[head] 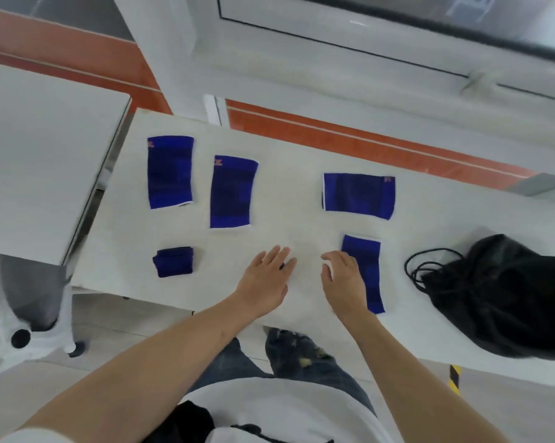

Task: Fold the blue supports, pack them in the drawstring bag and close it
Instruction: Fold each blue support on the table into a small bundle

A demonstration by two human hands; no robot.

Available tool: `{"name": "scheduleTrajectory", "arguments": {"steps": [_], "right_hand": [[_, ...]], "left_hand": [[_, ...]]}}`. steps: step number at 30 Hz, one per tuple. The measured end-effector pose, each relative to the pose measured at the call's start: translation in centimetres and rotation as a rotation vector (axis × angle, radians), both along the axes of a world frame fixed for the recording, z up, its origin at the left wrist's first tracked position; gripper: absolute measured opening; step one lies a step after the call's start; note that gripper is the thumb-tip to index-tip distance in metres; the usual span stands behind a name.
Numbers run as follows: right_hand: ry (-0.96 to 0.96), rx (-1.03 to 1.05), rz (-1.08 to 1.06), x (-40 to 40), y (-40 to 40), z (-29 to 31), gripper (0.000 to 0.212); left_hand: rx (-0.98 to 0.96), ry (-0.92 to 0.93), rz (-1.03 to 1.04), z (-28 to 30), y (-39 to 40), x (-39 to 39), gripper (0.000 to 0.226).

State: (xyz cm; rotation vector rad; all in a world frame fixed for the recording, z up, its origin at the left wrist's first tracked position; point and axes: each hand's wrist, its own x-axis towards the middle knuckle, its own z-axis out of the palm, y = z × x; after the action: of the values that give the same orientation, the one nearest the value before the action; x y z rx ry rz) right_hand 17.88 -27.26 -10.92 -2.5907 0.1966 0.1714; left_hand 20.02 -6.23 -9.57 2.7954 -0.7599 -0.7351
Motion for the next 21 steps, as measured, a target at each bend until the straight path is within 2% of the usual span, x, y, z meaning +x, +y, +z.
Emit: {"name": "scheduleTrajectory", "arguments": {"steps": [3,8,14,18,21], "right_hand": [[0.118,-0.068,0.080,0.0,-3.8,-0.8,0.028],[0.343,-0.258,0.491,0.8,-7.3,-1.9,0.051],[0.217,-0.349,0.650,2.3,-8.8,-2.9,0.025],[0.145,-0.379,0.621,3.3,-9.2,-2.8,0.012],[0.139,-0.317,0.577,4.6,-9.0,-1.4,0.011]], "left_hand": [[0.020,0.020,-0.011,-0.4,-2.7,0.1,0.062],[0.095,0.044,0.007,-0.7,-5.3,0.3,0.061],[0.141,0.049,0.065,-0.2,-5.4,-0.1,0.056],[0.161,0.041,0.111,0.0,-4.8,-0.1,0.054],[0.178,0.031,0.148,0.3,-4.3,0.5,0.052]]}}
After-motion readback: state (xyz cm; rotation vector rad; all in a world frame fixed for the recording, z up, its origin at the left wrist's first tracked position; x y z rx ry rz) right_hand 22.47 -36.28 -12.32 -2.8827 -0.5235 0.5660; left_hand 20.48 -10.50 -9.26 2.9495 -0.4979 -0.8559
